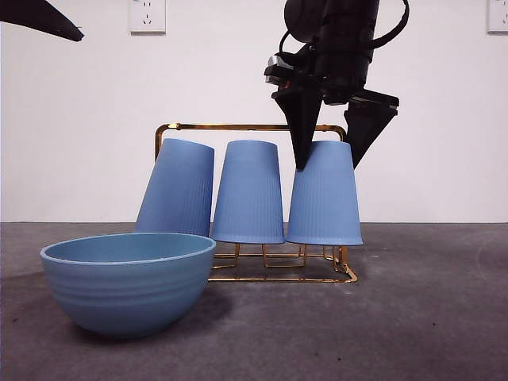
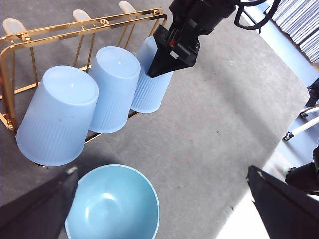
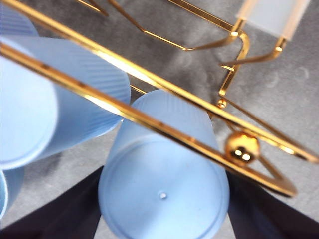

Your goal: Right arm lift cup from the cupboard, then place it on the right of the bowl

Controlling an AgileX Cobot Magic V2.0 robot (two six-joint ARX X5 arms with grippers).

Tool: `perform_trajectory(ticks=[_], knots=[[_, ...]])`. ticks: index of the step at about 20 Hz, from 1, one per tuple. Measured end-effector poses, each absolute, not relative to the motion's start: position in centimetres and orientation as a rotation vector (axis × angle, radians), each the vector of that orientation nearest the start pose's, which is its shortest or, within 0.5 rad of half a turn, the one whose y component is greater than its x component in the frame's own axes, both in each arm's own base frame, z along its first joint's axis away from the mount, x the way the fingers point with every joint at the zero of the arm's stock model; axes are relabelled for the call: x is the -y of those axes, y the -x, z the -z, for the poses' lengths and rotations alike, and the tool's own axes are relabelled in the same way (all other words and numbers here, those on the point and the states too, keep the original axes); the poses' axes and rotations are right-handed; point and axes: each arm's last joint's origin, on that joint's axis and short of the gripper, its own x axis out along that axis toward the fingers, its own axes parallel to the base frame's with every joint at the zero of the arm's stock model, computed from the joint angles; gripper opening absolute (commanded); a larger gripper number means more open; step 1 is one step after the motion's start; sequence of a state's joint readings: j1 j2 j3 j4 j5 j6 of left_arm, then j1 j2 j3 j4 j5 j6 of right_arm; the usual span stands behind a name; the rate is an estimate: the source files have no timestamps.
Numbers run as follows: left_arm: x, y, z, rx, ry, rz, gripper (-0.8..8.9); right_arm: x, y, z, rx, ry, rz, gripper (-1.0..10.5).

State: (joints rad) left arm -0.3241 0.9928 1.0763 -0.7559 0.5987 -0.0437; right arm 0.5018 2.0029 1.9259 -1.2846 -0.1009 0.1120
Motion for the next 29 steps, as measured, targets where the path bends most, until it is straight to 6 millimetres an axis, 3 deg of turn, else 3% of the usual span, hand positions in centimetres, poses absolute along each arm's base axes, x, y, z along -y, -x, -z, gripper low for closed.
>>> perform_trajectory(ticks=[3,8,17,24,29], knots=[[7.5,-17.3,-34.7,-0.716,0.135,0.87,5.54,-19.2,-34.4,-30.4,-1.34,0.174,-0.435,2.7],[8.1,-18.9,-33.5,-0.786,0.144,0.861,5.54,-17.8,-31.8,-35.1,-1.233,0.15,-0.456,2.7],[9.4,-21.5,-30.9,-0.909,0.148,0.86,5.54,-15.2,-27.2,-39.7,-1.098,0.128,-0.468,2.6],[10.6,-23.6,-28.3,-1.022,0.163,0.858,5.53,-12.7,-22.7,-37.5,-0.98,0.113,-0.489,2.6],[12.4,-23.2,-27.7,-1.06,0.165,0.928,5.53,-10.5,-18.1,-35.2,-0.851,0.047,-0.59,2.6]])
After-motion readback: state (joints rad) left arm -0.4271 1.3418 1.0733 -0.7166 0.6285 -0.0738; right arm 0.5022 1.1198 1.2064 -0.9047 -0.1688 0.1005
